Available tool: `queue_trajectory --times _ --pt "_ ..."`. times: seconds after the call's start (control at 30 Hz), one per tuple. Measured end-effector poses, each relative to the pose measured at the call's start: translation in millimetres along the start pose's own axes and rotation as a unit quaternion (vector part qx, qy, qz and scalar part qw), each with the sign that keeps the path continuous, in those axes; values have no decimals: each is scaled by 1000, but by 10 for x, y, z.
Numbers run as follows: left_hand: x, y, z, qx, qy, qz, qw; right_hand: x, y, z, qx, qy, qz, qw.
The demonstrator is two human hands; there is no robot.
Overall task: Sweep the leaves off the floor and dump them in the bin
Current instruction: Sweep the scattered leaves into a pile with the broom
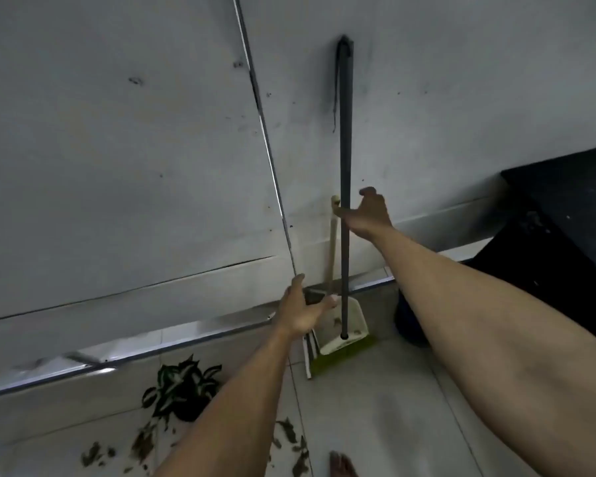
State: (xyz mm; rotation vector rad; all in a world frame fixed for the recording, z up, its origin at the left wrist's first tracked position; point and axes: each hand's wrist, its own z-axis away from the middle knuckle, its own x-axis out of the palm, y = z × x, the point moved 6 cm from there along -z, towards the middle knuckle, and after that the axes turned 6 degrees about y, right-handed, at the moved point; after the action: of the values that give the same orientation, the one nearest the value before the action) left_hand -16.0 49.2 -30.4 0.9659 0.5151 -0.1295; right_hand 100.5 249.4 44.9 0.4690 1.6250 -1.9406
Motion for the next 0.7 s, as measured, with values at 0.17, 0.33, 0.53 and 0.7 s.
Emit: queue_trajectory --times 0.17,0.33,0.53,0.7 --pt "196 -56 -471 -44 0 29 999 210 -79 -474 -22 9 -1 1000" --pt "350 -102 -618 -51 -11 19 998 227 73 -511 -16 49 -50 997" --pt "489 6 -341 -43 -33 52 997 78 86 -114 39 64 -215 974" --pt "487 -2 198 -28 -45 84 995 -148 -466 673 -12 92 -232 968"
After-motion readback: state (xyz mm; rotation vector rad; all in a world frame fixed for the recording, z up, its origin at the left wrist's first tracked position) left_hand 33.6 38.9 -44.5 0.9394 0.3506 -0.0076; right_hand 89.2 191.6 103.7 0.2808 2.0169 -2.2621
